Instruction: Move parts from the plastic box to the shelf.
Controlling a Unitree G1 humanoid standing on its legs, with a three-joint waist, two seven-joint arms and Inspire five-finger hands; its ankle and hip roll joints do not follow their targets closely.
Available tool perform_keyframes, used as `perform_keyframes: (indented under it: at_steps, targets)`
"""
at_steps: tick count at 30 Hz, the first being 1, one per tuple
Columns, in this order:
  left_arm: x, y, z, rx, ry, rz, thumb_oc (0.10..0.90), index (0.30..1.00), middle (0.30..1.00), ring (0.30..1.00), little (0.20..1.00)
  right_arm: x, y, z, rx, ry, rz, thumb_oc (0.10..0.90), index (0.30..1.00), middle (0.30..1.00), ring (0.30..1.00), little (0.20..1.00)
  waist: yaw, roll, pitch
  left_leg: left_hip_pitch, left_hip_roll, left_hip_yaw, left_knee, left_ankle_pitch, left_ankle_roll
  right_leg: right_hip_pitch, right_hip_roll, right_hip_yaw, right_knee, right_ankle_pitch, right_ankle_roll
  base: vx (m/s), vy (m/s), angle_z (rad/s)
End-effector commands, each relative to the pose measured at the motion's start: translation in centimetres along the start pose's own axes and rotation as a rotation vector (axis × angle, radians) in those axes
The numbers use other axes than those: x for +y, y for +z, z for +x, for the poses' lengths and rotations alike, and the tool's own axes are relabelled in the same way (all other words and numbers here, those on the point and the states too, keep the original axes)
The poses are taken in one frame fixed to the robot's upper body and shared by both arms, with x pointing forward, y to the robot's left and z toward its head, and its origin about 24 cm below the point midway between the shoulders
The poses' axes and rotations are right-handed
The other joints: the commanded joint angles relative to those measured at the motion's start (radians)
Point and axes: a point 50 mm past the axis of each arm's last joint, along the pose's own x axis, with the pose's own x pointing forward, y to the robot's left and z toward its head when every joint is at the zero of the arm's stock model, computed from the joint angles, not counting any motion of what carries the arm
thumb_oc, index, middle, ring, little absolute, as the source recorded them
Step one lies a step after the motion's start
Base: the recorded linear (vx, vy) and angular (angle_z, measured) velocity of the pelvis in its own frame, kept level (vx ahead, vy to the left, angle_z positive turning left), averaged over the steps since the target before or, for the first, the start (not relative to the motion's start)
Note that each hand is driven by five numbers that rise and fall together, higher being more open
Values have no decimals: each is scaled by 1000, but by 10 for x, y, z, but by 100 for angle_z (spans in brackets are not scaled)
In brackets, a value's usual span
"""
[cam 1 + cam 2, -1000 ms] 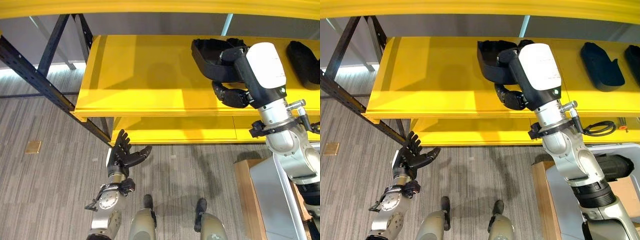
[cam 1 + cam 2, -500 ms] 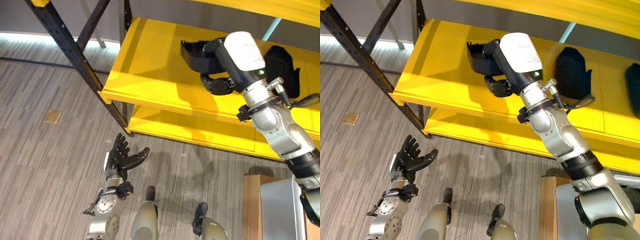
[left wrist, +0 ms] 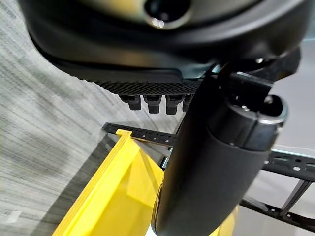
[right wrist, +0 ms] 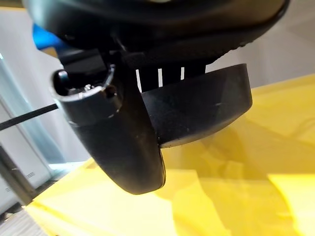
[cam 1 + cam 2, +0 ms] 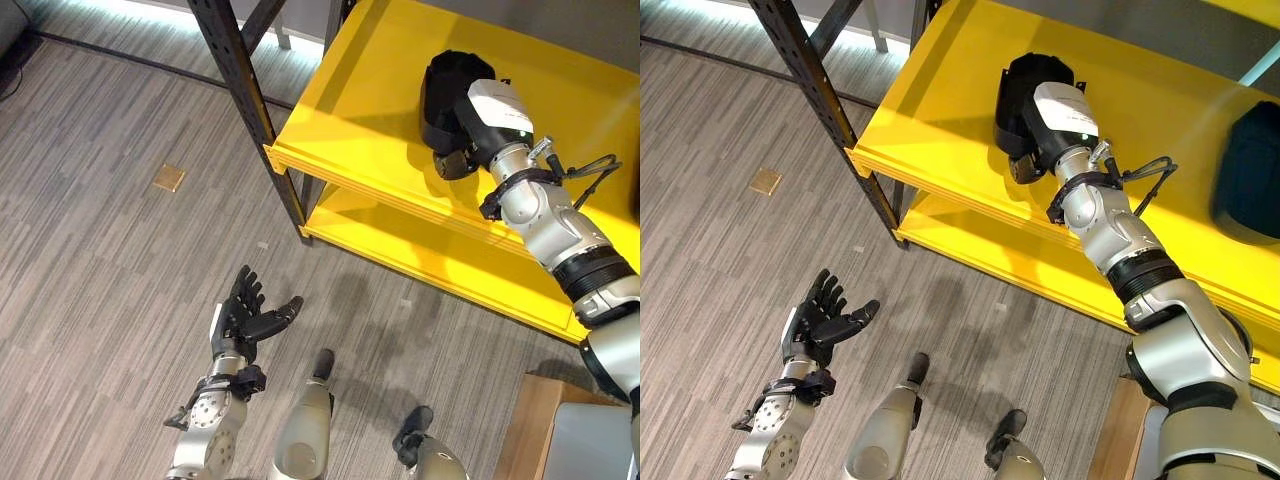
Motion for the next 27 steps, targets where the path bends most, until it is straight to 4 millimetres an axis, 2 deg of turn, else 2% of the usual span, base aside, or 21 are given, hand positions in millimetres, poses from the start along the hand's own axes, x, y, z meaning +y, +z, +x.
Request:
perform_keyframes:
  at_steps: [1,7,8,9,10,11,12,16,17,19,20,22,23,24,26,27]
  targets:
    - [-22,50,4,-250,-153,-22,900,1000,1000,1000,1000,-63,41,26,-115,-216,51,400,300,300,300,300,-14,-39,-24,-128,58,24,53,46,-31,179,-67,16,-42,-33,14,1,12,4]
    - [-28,50,6,-248,-177,-22,900,1000,1000,1000,1000,-63,16,28,22,-249,104,400,300,300,300,300,-14,-21,-10,-137,54,23,63,42,-29,165,-71,23,-30,-40,10,0,0,0]
    - [-31,50,7,-247,-190,-19,900,1000,1000,1000,1000,-62,3,27,89,-258,132,400,300,300,300,300,-13,-14,-4,-145,51,20,72,40,-28,161,-73,23,-25,-43,9,0,0,0]
    - [-31,50,7,-247,-190,-20,900,1000,1000,1000,1000,-62,3,27,89,-258,132,400,300,300,300,300,-13,-14,-4,-145,52,20,72,40,-28,161,-73,23,-25,-44,9,39,-35,-1]
    - [-32,50,7,-247,-191,-19,900,1000,1000,1000,1000,-64,0,27,107,-272,141,400,300,300,300,300,-15,-16,-3,-141,52,17,81,16,-38,167,-71,32,-20,-62,13,0,0,0]
    - [-33,51,8,-250,-197,-18,900,1000,1000,1000,1000,-66,-4,26,125,-280,144,400,300,300,300,300,-15,-10,-1,-151,50,20,80,37,-28,159,-73,25,-23,-46,9,56,-34,7]
    - [-33,51,8,-250,-200,-18,900,1000,1000,1000,1000,-66,-7,26,141,-289,168,400,300,300,300,300,-17,-12,-3,-144,51,16,86,15,-38,167,-72,33,-21,-64,12,2,14,6]
    - [-35,51,9,-247,-208,-12,900,1000,1000,1000,1000,-73,-16,24,179,-322,195,400,300,300,300,300,-22,-8,-2,-148,49,20,94,8,-37,163,-72,37,-22,-66,13,0,5,1]
    - [-36,51,9,-248,-210,-12,900,1000,1000,1000,1000,-74,-16,24,179,-325,194,400,300,300,300,300,-22,-3,-1,-157,46,23,89,32,-26,155,-74,28,-26,-47,9,-5,1,-5]
    - [-36,50,9,-245,-210,-8,900,1000,1000,1000,1000,-79,-23,22,206,-354,204,400,300,300,300,300,-24,-5,2,-152,47,19,95,9,-37,161,-71,36,-25,-66,13,25,-18,-4]
    - [-37,51,10,-245,-214,-9,900,1000,1000,1000,1000,-84,-31,19,236,-381,222,400,300,300,300,300,-29,-3,2,-155,45,20,94,11,-37,161,-70,33,-28,-65,13,0,0,0]
    - [-36,50,11,-242,-208,-9,900,1000,1000,1000,1000,-85,-34,18,253,-398,241,400,300,300,300,300,-32,-3,0,-154,45,21,92,11,-37,161,-69,35,-32,-63,14,-28,22,0]
    - [-36,51,11,-245,-205,-8,900,1000,1000,1000,1000,-85,-35,17,256,-403,247,400,300,300,300,300,-35,1,0,-163,43,25,87,35,-27,152,-70,30,-36,-44,9,0,0,0]
    - [-36,51,11,-244,-204,-8,900,1000,1000,1000,1000,-85,-35,17,256,-401,247,400,300,300,300,300,-35,-4,-2,-155,45,22,91,13,-37,159,-68,38,-34,-61,13,-63,43,-2]
    - [-37,51,12,-243,-208,-8,900,1000,1000,1000,1000,-86,-36,17,261,-412,262,400,300,300,300,300,-40,0,0,-161,44,28,86,33,-26,149,-70,33,-35,-45,9,0,0,0]
    - [-37,51,12,-243,-208,-5,900,1000,1000,1000,1000,-87,-39,16,274,-415,257,400,300,300,300,300,-44,-3,0,-152,47,26,92,9,-36,155,-68,44,-33,-63,14,0,0,0]
